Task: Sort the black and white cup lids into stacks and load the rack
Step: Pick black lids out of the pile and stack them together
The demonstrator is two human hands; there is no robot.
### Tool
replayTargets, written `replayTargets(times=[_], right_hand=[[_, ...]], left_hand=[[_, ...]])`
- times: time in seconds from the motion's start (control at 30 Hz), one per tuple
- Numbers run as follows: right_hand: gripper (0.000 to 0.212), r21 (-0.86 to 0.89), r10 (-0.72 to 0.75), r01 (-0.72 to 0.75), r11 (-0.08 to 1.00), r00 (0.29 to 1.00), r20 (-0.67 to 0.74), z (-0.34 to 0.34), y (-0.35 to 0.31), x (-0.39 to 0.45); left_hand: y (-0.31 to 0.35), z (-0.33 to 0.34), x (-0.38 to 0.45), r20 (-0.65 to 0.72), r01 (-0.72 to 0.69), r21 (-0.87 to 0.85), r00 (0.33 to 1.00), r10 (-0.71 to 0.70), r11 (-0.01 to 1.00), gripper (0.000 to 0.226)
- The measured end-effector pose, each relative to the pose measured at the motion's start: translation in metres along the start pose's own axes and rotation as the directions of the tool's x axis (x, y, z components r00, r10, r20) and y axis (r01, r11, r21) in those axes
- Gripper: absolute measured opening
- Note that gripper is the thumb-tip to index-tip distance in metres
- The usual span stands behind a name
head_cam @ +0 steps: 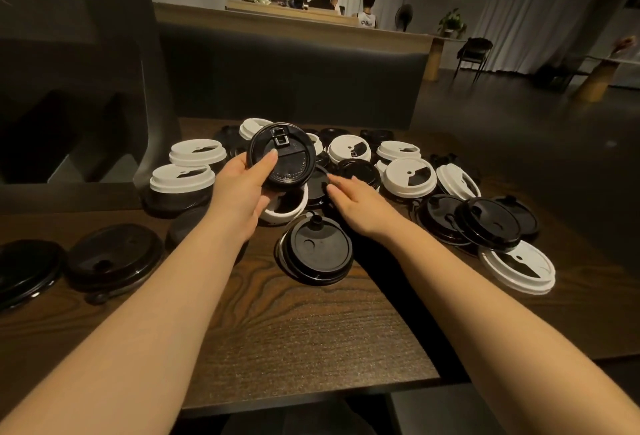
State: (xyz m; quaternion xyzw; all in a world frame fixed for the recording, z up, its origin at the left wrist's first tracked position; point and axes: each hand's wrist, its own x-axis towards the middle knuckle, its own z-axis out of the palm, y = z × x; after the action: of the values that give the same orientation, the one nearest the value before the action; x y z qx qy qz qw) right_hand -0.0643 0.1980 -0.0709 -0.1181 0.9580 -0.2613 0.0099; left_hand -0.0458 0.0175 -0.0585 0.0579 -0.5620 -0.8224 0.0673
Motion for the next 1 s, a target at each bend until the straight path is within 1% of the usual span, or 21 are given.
replayTargets(times=[0.03, 0.1, 0.17, 0.23, 0.33, 0.37, 0.43, 0.53, 0.63, 0.67, 0.73, 0.8, 0.83, 0.9, 0.97, 1.0], right_hand=[[0.049, 0.031, 0.01, -0.008, 0.999, 0.997, -0.082, -0.003, 0.003, 0.001], [0.054, 0.105, 0.083, -0.059, 0.993, 0.969, -0.233, -0.011, 0.012, 0.007], [0.063, 0.14, 0.158, -0.122, 0.983, 0.944, -0.291, -0.021, 0.025, 0.016], [0.073, 0.093, 0.176, -0.156, 0.983, 0.948, -0.267, -0.026, 0.034, 0.025], [0.089, -0.128, 0.178, -0.199, 0.972, 0.972, -0.155, -0.023, 0.036, 0.038], [0.091, -0.193, 0.187, -0.211, 0.958, 0.973, -0.135, -0.022, 0.035, 0.041], [0.093, -0.253, 0.202, -0.227, 0.94, 0.972, -0.121, -0.021, 0.032, 0.045], [0.091, -0.245, 0.217, -0.253, 0.936, 0.962, -0.165, -0.019, 0.03, 0.048], [0.081, -0.217, 0.148, -0.225, 0.95, 0.935, -0.322, -0.017, 0.028, 0.043], [0.077, -0.176, 0.135, -0.217, 0.96, 0.911, -0.389, -0.017, 0.027, 0.041], [0.075, -0.013, 0.179, -0.213, 0.977, 0.851, -0.494, -0.018, 0.025, 0.036], [0.076, 0.228, 0.258, -0.158, 0.961, 0.81, -0.526, -0.018, 0.018, 0.029], [0.076, 0.344, 0.29, -0.117, 0.932, 0.809, -0.511, -0.016, 0.013, 0.025], [0.083, 0.575, 0.356, -0.063, 0.816, 0.838, -0.413, -0.01, 0.001, 0.015], [0.094, 0.781, 0.389, -0.036, 0.624, 0.881, -0.271, 0.001, -0.009, 0.003], [0.102, 0.846, 0.386, -0.034, 0.533, 0.899, -0.207, 0.007, -0.014, -0.003]], left_hand=[[0.001, 0.0, 0.0, -0.002, -0.003, 0.006, 1.0, 0.003, 1.0, 0.008], [0.002, -0.001, 0.001, -0.002, -0.002, 0.001, 1.0, 0.002, 1.0, 0.009], [0.002, -0.001, 0.0, 0.001, 0.004, -0.001, 1.0, -0.004, 1.0, 0.009], [0.003, 0.0, 0.0, 0.001, 0.012, -0.004, 1.0, -0.012, 1.0, 0.008], [0.004, 0.001, -0.001, 0.01, 0.017, -0.003, 1.0, -0.017, 1.0, 0.006], [0.004, 0.002, -0.001, 0.016, 0.017, -0.004, 1.0, -0.017, 1.0, 0.007], [0.004, 0.002, -0.001, 0.025, 0.022, -0.004, 0.999, -0.022, 1.0, 0.007], [0.004, 0.0, -0.002, 0.042, 0.04, -0.003, 0.998, -0.04, 0.999, 0.013], [0.005, -0.001, -0.002, 0.038, 0.055, -0.008, 0.998, -0.055, 0.998, 0.018], [0.005, -0.001, -0.002, 0.035, 0.057, -0.021, 0.998, -0.057, 0.998, 0.017], [0.004, 0.001, -0.002, 0.034, 0.06, -0.05, 0.998, -0.059, 0.997, 0.017], [0.002, 0.004, -0.004, 0.047, 0.056, -0.026, 0.997, -0.055, 0.998, 0.018], [0.001, 0.006, -0.006, 0.052, 0.053, -0.007, 0.997, -0.053, 0.999, 0.017], [0.0, 0.009, -0.01, 0.076, 0.031, 0.023, 0.997, -0.032, 0.999, 0.015], [-0.002, 0.01, -0.013, 0.118, -0.013, 0.055, 0.993, 0.007, 0.998, 0.02], [-0.002, 0.01, -0.014, 0.133, -0.036, 0.069, 0.991, 0.027, 0.997, 0.025]])
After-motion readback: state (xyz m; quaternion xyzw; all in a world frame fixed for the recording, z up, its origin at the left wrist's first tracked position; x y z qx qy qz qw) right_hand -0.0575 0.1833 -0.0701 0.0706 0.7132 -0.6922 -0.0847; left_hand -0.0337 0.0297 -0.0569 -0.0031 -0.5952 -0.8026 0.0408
